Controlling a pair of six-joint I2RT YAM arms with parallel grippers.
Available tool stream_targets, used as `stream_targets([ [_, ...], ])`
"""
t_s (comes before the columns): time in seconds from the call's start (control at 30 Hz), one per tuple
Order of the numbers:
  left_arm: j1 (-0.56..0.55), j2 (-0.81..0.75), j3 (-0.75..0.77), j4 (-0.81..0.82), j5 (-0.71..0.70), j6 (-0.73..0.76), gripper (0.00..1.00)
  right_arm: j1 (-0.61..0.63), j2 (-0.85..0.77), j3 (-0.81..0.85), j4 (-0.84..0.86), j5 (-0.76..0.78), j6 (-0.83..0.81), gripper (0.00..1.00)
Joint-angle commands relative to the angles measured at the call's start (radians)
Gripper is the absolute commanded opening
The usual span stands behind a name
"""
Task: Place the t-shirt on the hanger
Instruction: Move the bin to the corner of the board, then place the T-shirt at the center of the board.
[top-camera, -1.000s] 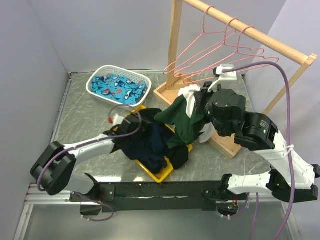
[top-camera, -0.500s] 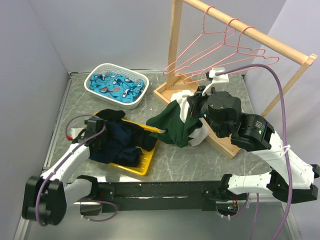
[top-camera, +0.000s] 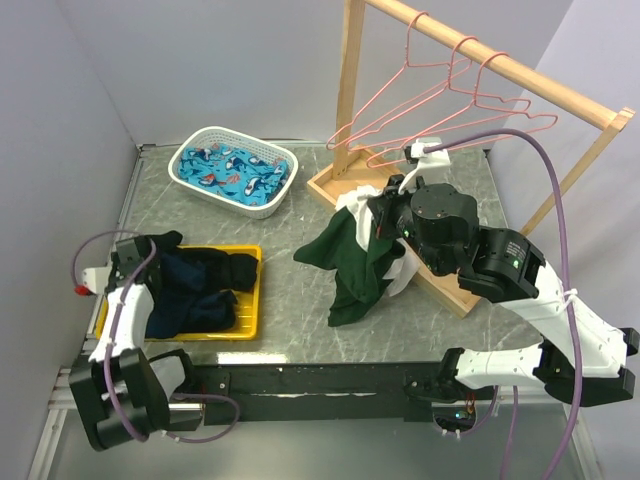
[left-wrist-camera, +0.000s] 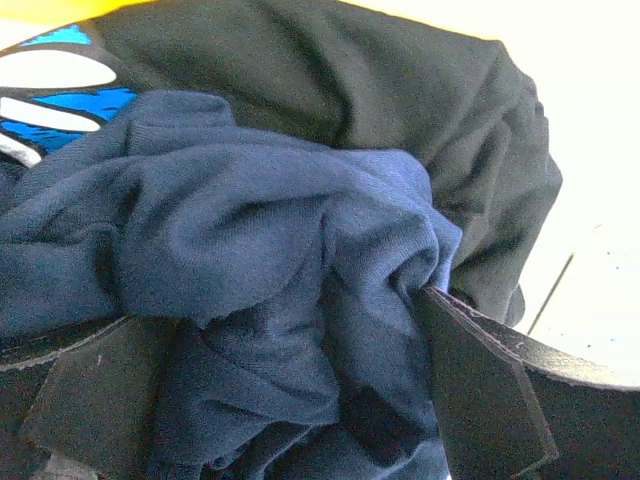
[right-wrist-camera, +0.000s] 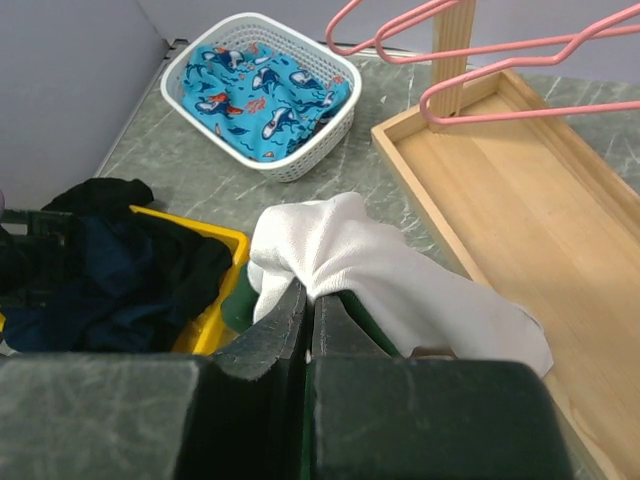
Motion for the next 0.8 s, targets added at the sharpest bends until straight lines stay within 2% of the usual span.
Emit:
stream_targets([
  [0.0,0.021,0.06,0.122,-0.025,0.06,0.208,0.96,-0.004,0.009,-0.004,0.057,-0.025,0.023,0.0],
  [0.1,-0.035,0.044,0.215,-0.049,0.098,0.283,0.96,-0.005,0.038,-0.008,0.076,-0.043,0.032,0.0],
  [0.2,-0.15,0.0,0.29,-0.132,0.009,0.316,0.96,-0.011,0.075,-0.016,0.094,-0.066,0.042,0.0],
  [0.33,-0.24,-0.049,0.335,-0.222,-0.07,0.322,0.96,-0.03,0.107,-0.045,0.137,-0.124,0.062,0.0],
  [0.47,-0.28,-0.127,0.369,-0.233,-0.031,0.397,0.96,-0.053,0.156,-0.07,0.183,-0.173,0.082,0.0],
  [0.63,-0.414,-0.155,0.455,-0.258,0.011,0.492,0.96,-0.067,0.246,-0.067,0.254,-0.255,0.114,0.02],
  [0.7,-0.444,-0.164,0.476,-0.261,0.07,0.518,0.96,-0.07,0.282,-0.07,0.286,-0.29,0.128,0.06],
  [0.73,-0.45,-0.175,0.473,-0.218,0.115,0.567,0.96,-0.071,0.293,-0.071,0.295,-0.298,0.13,0.16],
  [0.77,-0.454,-0.196,0.464,-0.2,0.158,0.585,0.96,-0.074,0.312,-0.074,0.304,-0.305,0.134,0.18],
])
